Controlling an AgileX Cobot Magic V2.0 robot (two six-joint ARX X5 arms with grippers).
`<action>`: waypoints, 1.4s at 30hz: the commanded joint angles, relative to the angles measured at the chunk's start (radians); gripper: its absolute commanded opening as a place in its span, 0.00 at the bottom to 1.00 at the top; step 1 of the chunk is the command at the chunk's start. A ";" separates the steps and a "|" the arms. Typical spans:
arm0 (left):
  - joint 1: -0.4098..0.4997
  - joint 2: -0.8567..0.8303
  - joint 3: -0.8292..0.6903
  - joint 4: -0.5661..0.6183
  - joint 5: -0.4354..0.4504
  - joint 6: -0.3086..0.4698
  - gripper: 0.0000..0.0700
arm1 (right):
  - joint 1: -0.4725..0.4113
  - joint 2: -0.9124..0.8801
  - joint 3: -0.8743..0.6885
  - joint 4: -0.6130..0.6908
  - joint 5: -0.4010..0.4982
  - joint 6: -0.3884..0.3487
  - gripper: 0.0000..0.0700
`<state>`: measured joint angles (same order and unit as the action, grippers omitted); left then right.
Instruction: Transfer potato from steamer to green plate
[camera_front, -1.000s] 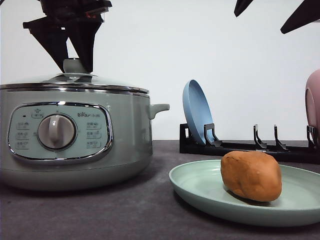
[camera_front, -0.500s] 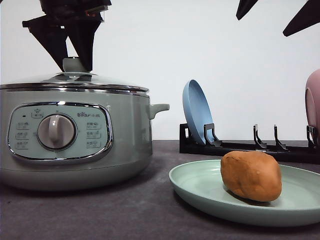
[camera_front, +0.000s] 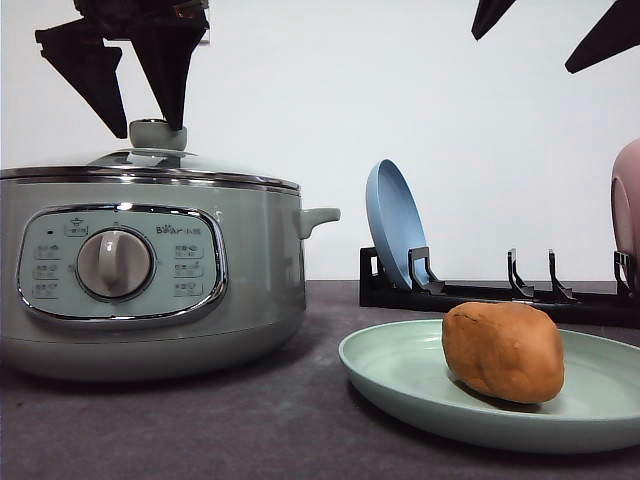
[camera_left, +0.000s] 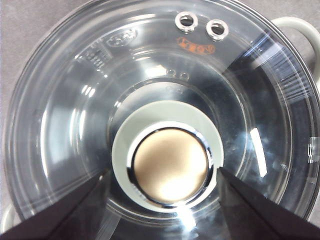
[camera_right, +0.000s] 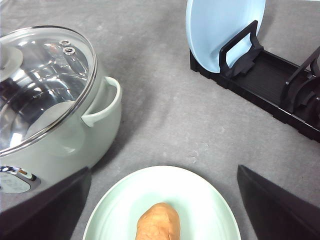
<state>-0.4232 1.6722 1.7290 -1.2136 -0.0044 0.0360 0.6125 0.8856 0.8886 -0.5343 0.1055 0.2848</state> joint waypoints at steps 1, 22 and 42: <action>-0.004 0.002 0.026 0.002 -0.003 0.004 0.63 | 0.005 0.008 0.017 0.005 0.000 -0.005 0.85; -0.004 -0.264 0.027 0.023 0.222 0.004 0.62 | 0.005 0.008 0.017 -0.086 -0.186 -0.014 0.85; -0.004 -0.335 0.027 -0.082 0.305 0.002 0.03 | 0.005 0.008 0.017 -0.202 -0.369 -0.028 0.04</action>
<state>-0.4232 1.3304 1.7290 -1.3015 0.2947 0.0356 0.6125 0.8856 0.8886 -0.7407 -0.2622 0.2750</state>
